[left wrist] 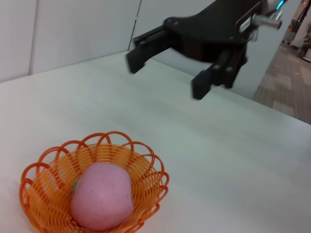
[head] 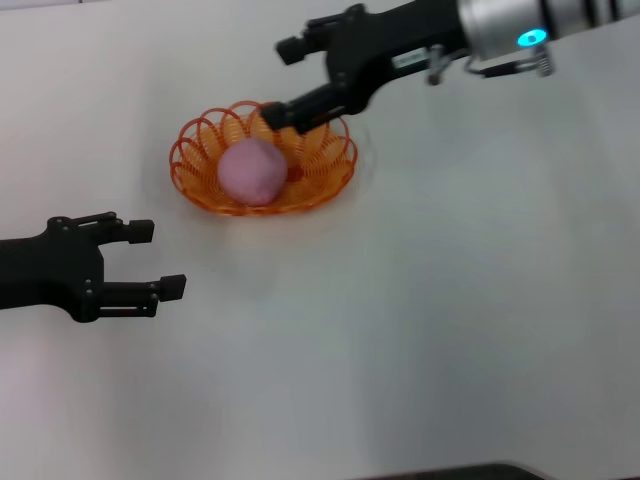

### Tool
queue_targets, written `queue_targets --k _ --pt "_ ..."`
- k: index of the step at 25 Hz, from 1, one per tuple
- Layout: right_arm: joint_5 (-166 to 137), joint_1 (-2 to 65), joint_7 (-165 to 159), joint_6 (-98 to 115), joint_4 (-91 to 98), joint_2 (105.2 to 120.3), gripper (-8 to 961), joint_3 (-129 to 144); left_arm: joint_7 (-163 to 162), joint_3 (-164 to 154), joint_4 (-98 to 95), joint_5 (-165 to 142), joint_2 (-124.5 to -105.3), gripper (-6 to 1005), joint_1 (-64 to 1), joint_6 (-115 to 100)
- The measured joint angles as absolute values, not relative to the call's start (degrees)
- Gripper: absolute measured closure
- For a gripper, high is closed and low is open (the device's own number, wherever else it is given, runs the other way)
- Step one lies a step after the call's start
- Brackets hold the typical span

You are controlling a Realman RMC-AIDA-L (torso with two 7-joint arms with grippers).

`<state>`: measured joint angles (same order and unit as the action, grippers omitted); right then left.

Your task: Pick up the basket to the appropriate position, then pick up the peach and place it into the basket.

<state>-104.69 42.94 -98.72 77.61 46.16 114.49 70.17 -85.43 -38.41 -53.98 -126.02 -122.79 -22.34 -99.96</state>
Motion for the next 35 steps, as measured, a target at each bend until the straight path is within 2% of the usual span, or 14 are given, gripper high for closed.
queue_targets --k 11,13,18,22,29,35 --pt "-121.3 39.9 -102.1 96.4 56.0 114.44 11 54.0 -85.8 -37.1 -54.6 -125.9 -122.24 111 -23.1 -100.0" --pt "-121.0 37.9 -100.5 97.3 57.5 115.04 15 51.2 -85.7 -35.8 -54.4 -125.4 -122.14 111 -23.3 -100.0" --pt "-117.2 31.4 -94.0 97.9 59.1 117.82 29 45.9 -84.6 -33.5 -53.2 -122.6 -122.0 111 -22.7 -100.7" --pt "-114.7 27.2 -90.9 97.8 58.2 118.97 28 45.2 -81.5 -30.0 -50.1 -121.0 -121.83 111 -22.1 -100.9" --pt "-114.1 23.9 -82.7 97.5 49.8 119.34 29 42.9 -74.4 -23.5 -41.1 -121.5 -119.76 111 -21.8 -99.9" --pt "-114.1 23.3 -71.0 93.5 36.3 119.26 29 36.9 -73.3 -23.2 -40.0 -121.6 -119.9 111 -21.0 -98.0"
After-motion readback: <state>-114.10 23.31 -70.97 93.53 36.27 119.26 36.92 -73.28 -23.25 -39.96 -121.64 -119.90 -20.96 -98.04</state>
